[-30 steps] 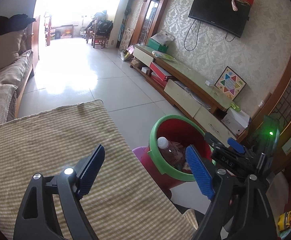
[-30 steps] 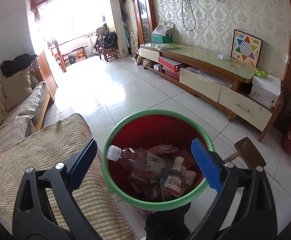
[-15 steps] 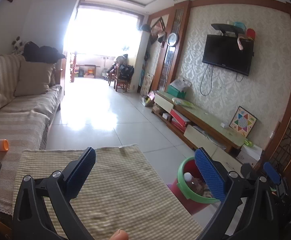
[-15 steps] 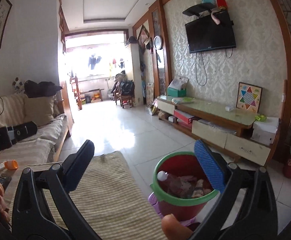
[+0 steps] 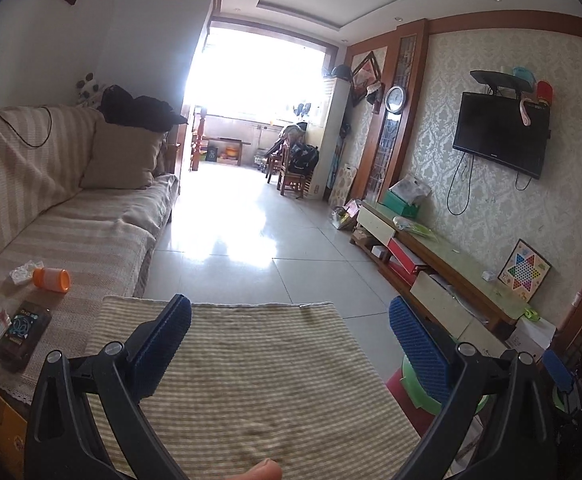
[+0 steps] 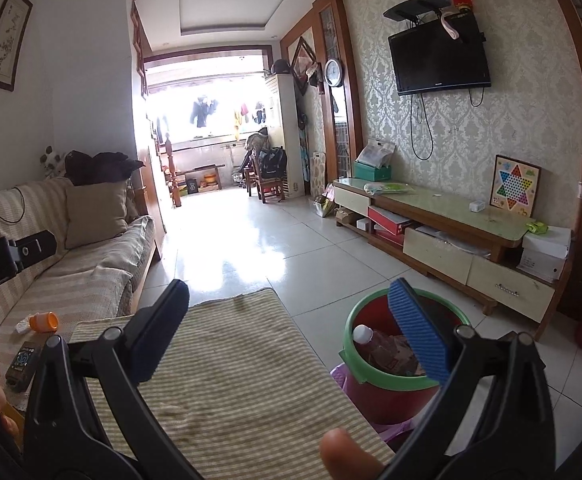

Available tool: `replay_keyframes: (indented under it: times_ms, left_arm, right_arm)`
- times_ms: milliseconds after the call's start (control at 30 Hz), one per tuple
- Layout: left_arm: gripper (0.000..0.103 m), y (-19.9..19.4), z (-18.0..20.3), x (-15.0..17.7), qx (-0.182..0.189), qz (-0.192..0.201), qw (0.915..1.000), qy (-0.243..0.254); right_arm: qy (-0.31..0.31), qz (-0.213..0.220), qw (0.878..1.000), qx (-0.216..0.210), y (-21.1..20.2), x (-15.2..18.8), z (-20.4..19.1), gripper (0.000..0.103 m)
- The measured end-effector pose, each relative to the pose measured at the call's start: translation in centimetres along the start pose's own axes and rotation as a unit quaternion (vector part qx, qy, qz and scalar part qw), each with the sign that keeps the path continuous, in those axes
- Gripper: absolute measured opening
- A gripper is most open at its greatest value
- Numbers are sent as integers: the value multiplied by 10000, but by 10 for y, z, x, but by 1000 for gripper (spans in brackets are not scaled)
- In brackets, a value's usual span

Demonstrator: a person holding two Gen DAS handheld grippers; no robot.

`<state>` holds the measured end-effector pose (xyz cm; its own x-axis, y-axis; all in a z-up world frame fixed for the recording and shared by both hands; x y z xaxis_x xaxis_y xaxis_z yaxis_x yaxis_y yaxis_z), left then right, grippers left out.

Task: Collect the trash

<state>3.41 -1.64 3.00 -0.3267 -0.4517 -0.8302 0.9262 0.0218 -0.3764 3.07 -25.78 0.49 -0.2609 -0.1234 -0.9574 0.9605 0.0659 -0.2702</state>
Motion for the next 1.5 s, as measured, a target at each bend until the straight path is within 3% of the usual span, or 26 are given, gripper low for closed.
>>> replay_keyframes:
  times_ms: [367,1500]
  left_arm:
    - [95,1,6,9,133,-184,9997,-26]
    - [95,14,9,19,29,-436,9990,126]
  right_arm:
    - [-24,-103,9999,-27,-1,6,2,98]
    - [-36,-416,9991,-68,11,21,4,98]
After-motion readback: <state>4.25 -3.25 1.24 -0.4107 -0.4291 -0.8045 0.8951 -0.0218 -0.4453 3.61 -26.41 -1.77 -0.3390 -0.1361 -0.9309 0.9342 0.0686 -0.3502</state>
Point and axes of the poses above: each gripper's, at about its wrist camera, not at the fingertips, and y roughly the way its jaws point, z to its right, x to its underside, the point moved 4 cm from there along y, roughly the way its jaws point, and after that the axes turned 13 degrees about -y, right-handed, at the moved point
